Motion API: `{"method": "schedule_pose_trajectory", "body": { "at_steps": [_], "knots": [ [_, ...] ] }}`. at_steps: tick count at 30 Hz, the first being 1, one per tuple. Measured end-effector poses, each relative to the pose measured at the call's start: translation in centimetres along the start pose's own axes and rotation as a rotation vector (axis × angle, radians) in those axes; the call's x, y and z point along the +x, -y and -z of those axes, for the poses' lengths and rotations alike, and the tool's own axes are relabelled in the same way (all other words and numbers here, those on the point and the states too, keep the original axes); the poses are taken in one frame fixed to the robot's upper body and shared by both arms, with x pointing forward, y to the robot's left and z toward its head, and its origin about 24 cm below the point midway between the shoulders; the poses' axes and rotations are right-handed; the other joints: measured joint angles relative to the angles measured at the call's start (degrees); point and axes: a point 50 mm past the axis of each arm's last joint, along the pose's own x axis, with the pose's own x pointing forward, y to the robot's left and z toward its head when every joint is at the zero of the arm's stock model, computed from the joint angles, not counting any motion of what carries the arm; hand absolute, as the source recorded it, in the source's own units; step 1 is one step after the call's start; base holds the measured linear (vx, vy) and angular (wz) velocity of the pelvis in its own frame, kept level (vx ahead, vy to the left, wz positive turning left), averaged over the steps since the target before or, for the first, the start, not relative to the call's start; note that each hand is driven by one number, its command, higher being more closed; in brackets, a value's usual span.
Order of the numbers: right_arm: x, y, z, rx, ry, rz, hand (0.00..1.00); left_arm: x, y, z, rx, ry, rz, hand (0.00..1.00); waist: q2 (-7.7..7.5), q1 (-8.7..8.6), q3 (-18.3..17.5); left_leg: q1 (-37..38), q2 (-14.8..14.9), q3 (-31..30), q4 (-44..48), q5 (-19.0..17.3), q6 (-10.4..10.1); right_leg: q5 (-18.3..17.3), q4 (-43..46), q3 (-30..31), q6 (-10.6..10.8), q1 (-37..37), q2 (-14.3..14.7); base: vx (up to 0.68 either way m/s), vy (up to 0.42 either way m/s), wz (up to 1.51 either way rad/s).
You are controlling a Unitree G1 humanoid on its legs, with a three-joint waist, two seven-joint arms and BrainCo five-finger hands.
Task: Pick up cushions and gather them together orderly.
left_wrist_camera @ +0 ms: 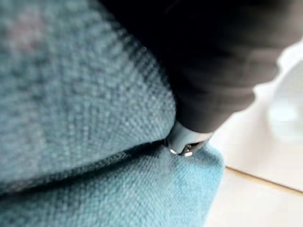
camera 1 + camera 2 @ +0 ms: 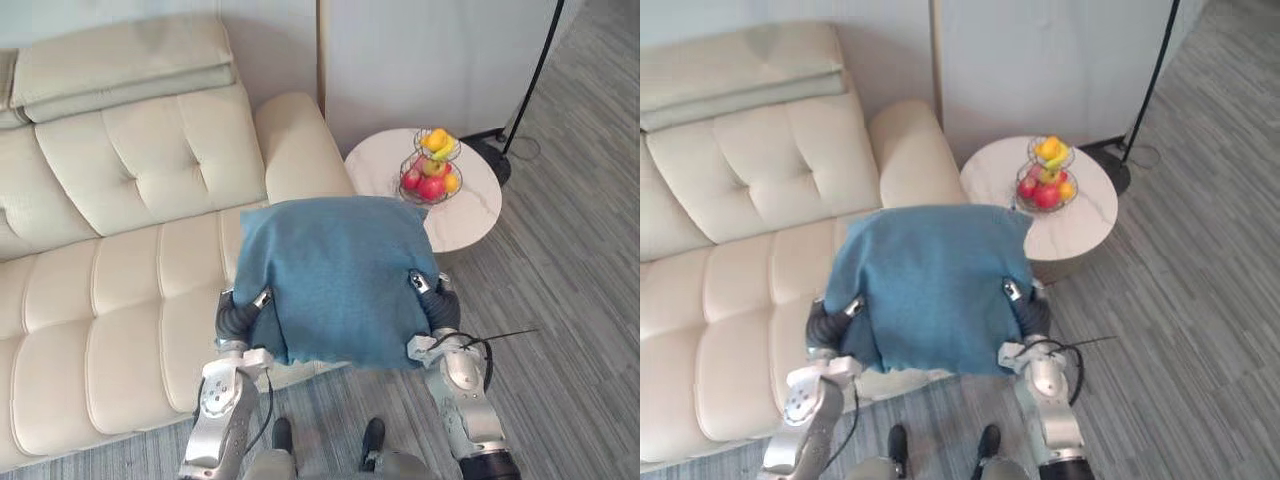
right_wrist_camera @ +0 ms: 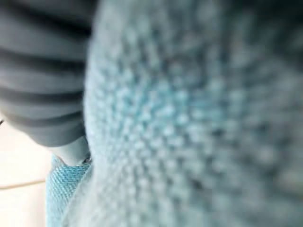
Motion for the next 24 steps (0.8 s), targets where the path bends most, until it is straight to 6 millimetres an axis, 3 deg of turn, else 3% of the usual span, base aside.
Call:
{"method": "schedule_pose_trajectory", "body": {
  "at_steps": [6, 8, 9, 10, 11, 12, 14, 16, 17, 20, 21, 22, 23, 24],
  "knots": [
    [-0.5, -0.7, 0.3, 0.008, -0.002, -0.029, 1.00, -1.2, -0.8, 0.2, -0.006, -0.009, -0.035, 1.00, 0.90, 0.66, -2.0, -0.8, 0.0, -3.1, 0.4, 0.0, 0.0, 0.1, -0.8, -3.4, 0.0, 2.1, 0.2, -0.04, 0.001, 0.33],
    [-0.3, -0.7, 0.1, 0.007, 0.011, -0.031, 1.00, -1.2, -0.6, 0.2, -0.013, -0.008, -0.036, 1.00, 0.90, 0.60, -2.0, -4.8, -0.3, -5.1, 4.2, -0.1, 0.0, -0.3, 0.3, -7.4, 0.1, 1.8, -0.5, -0.13, 0.016, 0.91],
    [-0.1, -0.6, -0.1, -0.002, 0.021, -0.034, 1.00, -1.1, -0.4, 0.2, -0.025, -0.005, -0.038, 1.00, 1.42, 0.60, -2.3, -7.5, -0.1, -4.6, 5.4, -1.5, 2.5, -0.6, 1.5, -10.2, 0.0, 0.8, -1.1, -0.13, 0.031, 0.75],
    [0.1, -0.6, -0.2, -0.004, 0.026, -0.033, 1.00, -1.1, -0.4, 0.2, -0.030, -0.003, -0.040, 1.00, 1.51, 0.54, -2.4, -8.0, 0.2, -3.4, 5.5, -2.4, 3.2, -0.6, 1.8, -11.2, 0.0, 0.5, -1.2, -0.13, 0.051, 1.26],
    [0.6, -0.5, -0.7, -0.011, 0.048, -0.025, 1.00, -1.0, -0.1, 0.2, -0.050, 0.000, -0.045, 1.00, 1.21, 0.08, -2.4, -9.2, 1.7, 6.0, 6.1, -4.9, 7.3, -0.6, 2.0, -15.1, 0.0, 0.4, -3.6, -0.07, 0.029, 1.13],
    [0.8, -0.4, -1.0, -0.021, 0.059, -0.022, 1.00, -1.0, 0.1, 0.2, -0.061, 0.003, -0.042, 1.00, 1.18, -0.18, -2.4, -9.7, 2.7, 9.1, 6.7, -5.4, 7.9, -0.6, 2.0, -16.5, 0.0, 0.4, -4.6, -0.03, 0.128, 1.31],
    [1.8, 0.3, -1.4, -0.066, 0.080, -0.004, 1.00, -0.5, 0.9, 0.1, -0.097, 0.012, -0.024, 1.00, 1.95, -0.50, -2.7, -10.7, 6.4, 20.7, 10.2, -5.3, 8.3, -0.6, 3.5, -20.2, 0.2, 0.2, -6.8, -0.01, 0.275, 1.00],
    [2.1, 0.9, -1.6, -0.078, 0.083, 0.021, 1.00, -0.4, 1.6, 0.2, -0.121, 0.012, -0.005, 1.00, 4.04, -1.00, -4.1, -10.3, 8.5, 25.0, 10.5, -1.6, 4.7, -0.2, 4.1, -22.9, 1.4, 0.8, -7.3, 0.01, 0.315, 0.87],
    [2.1, 1.1, -1.3, -0.076, 0.074, 0.034, 1.00, -0.3, 1.8, 0.4, -0.126, 0.008, 0.008, 1.00, 4.21, -1.55, -4.6, -10.1, 7.2, 24.4, 8.2, 3.2, 2.1, 0.6, 4.3, -23.6, 2.5, 1.1, -8.7, 0.00, 0.252, 0.56],
    [2.1, 1.1, 0.0, -0.075, 0.025, 0.056, 1.00, 0.1, 1.2, 0.8, -0.076, -0.006, 0.031, 1.00, 2.13, -2.22, -4.7, -8.3, 0.3, 23.8, 2.7, 4.8, 5.1, 2.1, 5.6, -23.9, 4.5, 1.0, -14.0, 0.01, 0.333, 0.48],
    [1.9, 1.3, 0.6, -0.072, -0.002, 0.072, 1.00, 0.0, 1.1, 1.4, -0.070, -0.033, 0.024, 1.00, 1.97, -2.50, -4.6, -8.1, -1.5, 23.7, 2.9, 4.0, 6.4, 2.1, 9.1, -23.8, 4.5, 0.2, -16.9, 0.03, 0.299, 0.27],
    [1.9, 1.4, 0.8, -0.074, -0.012, 0.076, 1.00, 0.0, 1.1, 1.7, -0.069, -0.043, 0.020, 1.00, 1.92, -2.56, -4.6, -8.0, -2.1, 23.6, 3.0, 3.5, 6.7, 2.1, 10.9, -23.5, 4.5, -0.4, -18.1, 0.03, 0.235, 0.23],
    [1.6, 1.7, 1.4, -0.086, -0.039, 0.086, 1.00, -0.1, 1.0, 2.3, -0.064, -0.072, 0.016, 1.00, 1.78, -2.63, -4.3, -7.6, -3.7, 23.3, 3.2, 2.5, 7.4, 2.1, 16.4, -22.2, 3.7, -2.0, -21.2, 0.06, 0.299, 0.23],
    [1.2, 2.1, 2.0, -0.100, -0.073, 0.097, 1.00, -0.2, 0.9, 2.8, -0.052, -0.098, 0.025, 1.00, 1.60, -3.08, -3.1, -6.1, -5.2, 22.3, 3.2, 1.2, 9.1, 2.4, 23.9, -17.5, -0.9, -4.3, -24.1, 0.06, 0.322, 0.47]
  ]
}}
